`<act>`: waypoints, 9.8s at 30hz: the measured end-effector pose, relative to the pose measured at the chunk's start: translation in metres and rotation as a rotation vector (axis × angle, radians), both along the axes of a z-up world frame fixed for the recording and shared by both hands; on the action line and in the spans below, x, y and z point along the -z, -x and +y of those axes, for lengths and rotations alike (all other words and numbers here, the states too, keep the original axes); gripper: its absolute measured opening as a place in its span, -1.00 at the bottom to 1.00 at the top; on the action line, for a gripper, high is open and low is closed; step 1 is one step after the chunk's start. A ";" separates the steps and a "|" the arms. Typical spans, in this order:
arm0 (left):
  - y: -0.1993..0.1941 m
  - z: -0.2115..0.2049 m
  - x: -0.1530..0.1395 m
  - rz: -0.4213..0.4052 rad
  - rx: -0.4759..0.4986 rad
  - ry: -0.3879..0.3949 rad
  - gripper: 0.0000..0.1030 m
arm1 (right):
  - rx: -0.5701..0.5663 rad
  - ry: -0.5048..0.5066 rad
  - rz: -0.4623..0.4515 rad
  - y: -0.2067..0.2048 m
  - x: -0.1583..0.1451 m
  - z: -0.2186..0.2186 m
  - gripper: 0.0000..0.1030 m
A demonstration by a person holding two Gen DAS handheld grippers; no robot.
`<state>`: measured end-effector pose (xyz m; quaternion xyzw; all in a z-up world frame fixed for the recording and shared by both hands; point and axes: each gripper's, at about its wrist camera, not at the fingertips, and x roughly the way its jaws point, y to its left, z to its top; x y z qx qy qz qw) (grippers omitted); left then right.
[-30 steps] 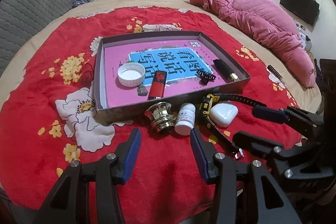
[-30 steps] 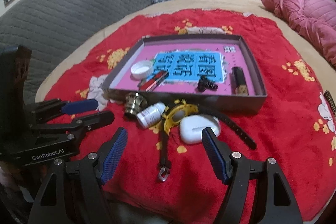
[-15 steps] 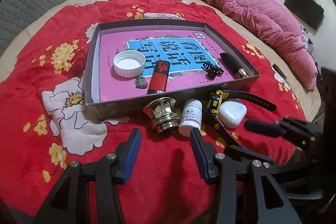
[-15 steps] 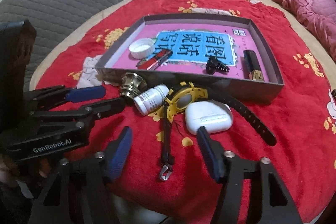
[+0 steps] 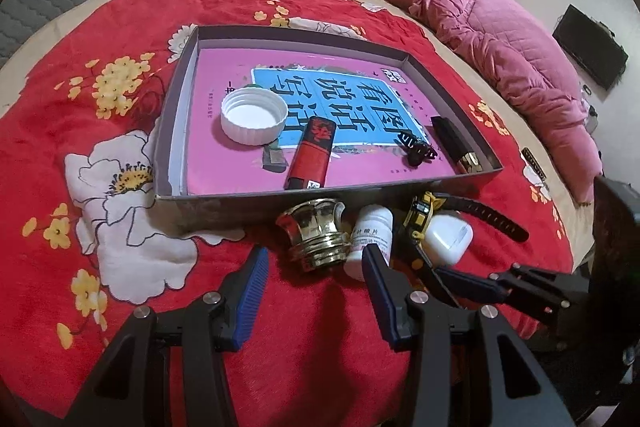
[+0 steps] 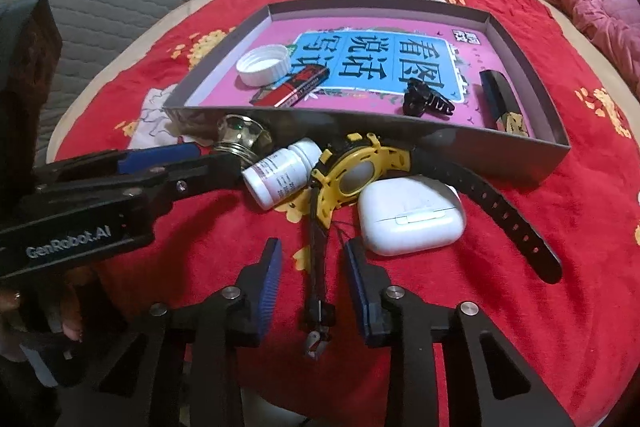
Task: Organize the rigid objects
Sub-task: 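Close the right tool on the yellow watch while the left tool closes around the brass knob, then lift and carry the yellow watch and brass knob over the grey box with both tools, then lower and release the yellow watch into the box while the left tool releases the brass knob there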
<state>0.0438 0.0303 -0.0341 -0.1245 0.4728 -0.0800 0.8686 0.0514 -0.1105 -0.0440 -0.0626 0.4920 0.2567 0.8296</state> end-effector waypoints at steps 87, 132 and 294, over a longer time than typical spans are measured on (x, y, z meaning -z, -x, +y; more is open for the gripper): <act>0.001 0.013 0.000 0.021 -0.071 0.076 -0.29 | -0.013 -0.079 0.040 -0.013 0.014 -0.008 -0.70; -0.001 0.012 -0.038 -0.168 -0.036 0.020 -0.29 | 0.122 -0.500 -0.259 -0.008 -0.081 -0.087 -0.85; -0.057 0.021 0.008 -0.099 -0.007 -0.156 -0.28 | -0.010 0.042 -0.171 -0.025 -0.029 -0.002 -0.20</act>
